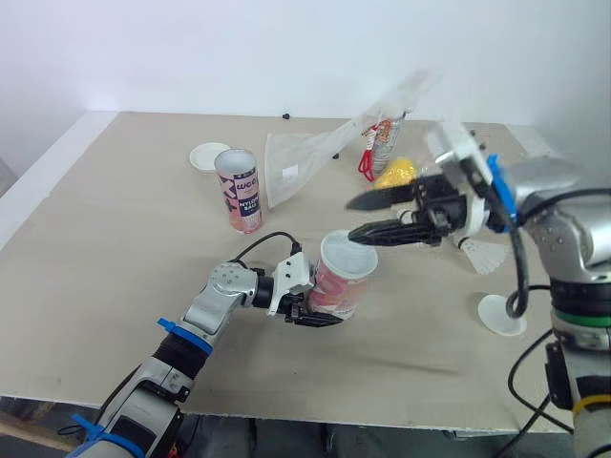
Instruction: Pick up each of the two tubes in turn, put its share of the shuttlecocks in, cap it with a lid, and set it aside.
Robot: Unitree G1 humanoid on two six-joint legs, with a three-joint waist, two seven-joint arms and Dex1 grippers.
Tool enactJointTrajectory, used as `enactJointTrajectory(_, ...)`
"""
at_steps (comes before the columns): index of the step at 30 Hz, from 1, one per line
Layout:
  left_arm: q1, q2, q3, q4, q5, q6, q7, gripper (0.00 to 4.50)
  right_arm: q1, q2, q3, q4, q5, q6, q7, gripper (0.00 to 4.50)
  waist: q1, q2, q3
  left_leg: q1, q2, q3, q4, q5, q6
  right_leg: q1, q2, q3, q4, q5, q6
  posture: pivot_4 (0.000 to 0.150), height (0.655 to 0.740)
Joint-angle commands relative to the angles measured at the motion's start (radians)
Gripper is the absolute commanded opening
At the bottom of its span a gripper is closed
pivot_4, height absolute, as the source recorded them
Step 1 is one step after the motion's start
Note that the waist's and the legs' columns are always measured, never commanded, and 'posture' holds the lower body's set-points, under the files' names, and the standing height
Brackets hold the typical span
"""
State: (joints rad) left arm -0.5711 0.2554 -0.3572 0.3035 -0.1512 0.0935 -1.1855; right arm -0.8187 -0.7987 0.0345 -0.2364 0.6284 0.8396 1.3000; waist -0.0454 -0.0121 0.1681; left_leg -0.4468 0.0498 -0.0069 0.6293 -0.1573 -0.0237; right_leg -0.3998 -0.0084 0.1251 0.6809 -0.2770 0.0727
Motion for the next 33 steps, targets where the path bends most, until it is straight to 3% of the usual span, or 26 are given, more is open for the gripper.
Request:
enactJointTrajectory(1, 0.018, 0.010, -0.024, 0.027, 0.034, 0.021, 0.010, 3.10, -0.014, -0.021, -0.026, -0.075, 0.041, 0.024, -0.024, 0.58, 0.000, 0.000, 0.000, 0.000, 0.000, 0.000, 0.000, 0.000, 0.000, 0.000, 0.000, 0.000, 0.000, 0.000, 0.000, 0.150, 0.7400)
enactJointTrajectory(2, 0.019, 0.010, -0.024, 0.028, 0.034, 0.021, 0.010, 3.10, -0.015, -0.023, -0.024, -0.079, 0.045, 0.029, -0.029, 0.07, 0.000, 0.000, 0.000, 0.000, 0.000, 0.000, 0.000, 0.000, 0.000, 0.000, 0.000, 0.000, 0.000, 0.000, 0.000, 0.150, 0.7400)
enactJointTrajectory(8, 0.028, 0.010, -0.028, 0.020, 0.036, 0.022, 0.014, 3.10, -0.006, -0.019, 0.004, -0.116, 0.062, 0.065, -0.066, 0.07, 0.000, 0.000, 0.000, 0.000, 0.000, 0.000, 0.000, 0.000, 0.000, 0.000, 0.000, 0.000, 0.000, -0.001, -0.002, 0.150, 0.7400)
enactJointTrajectory(18, 0.030, 0.013, -0.025, 0.022, 0.039, 0.022, 0.019, 3.10, 0.028, -0.051, 0.141, -0.104, -0.063, -0.008, -0.059, 0.07, 0.000, -0.001, 0.000, 0.000, 0.000, 0.000, -0.001, 0.000, 0.000, -0.001, 0.000, 0.000, 0.000, -0.002, -0.002, 0.150, 0.7400)
enactJointTrajectory(33, 0.035, 0.016, -0.023, 0.018, 0.036, 0.029, 0.027, 3.10, -0.023, -0.044, 0.225, -0.071, -0.126, 0.024, -0.081, 0.07, -0.002, -0.003, -0.002, 0.003, 0.001, 0.000, -0.001, 0.000, 0.000, 0.000, 0.000, 0.000, 0.000, -0.002, -0.006, 0.150, 0.7400)
